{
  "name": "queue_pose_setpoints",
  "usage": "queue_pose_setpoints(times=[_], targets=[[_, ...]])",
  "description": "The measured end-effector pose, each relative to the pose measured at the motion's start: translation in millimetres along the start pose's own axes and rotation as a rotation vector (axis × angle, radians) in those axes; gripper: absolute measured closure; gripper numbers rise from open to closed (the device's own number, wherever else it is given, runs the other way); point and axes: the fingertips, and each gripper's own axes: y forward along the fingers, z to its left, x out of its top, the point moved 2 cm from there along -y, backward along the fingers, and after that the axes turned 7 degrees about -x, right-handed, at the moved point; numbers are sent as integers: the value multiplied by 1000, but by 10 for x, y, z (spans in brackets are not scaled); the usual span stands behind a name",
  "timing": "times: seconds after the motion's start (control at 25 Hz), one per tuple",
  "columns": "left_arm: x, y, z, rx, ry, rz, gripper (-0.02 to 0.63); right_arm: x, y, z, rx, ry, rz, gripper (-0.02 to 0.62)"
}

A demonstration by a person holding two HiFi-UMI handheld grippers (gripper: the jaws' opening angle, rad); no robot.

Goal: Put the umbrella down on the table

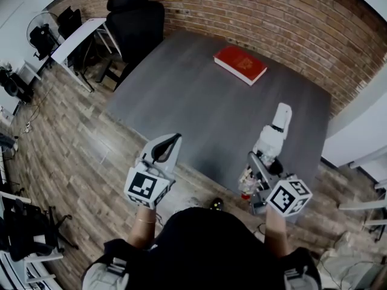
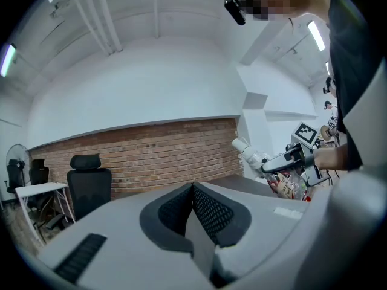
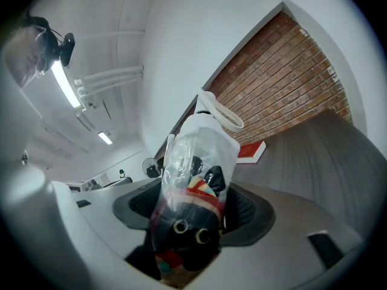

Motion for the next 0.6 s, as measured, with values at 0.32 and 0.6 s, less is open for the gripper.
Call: queue_pose_setpoints(times=[0.32, 0.6], targets=[[58, 196, 88, -32, 14, -51, 606, -25, 132, -111, -37, 0, 28, 307], [42, 466, 368, -67, -8, -61, 606, 68, 385, -196, -98, -2, 40, 307]])
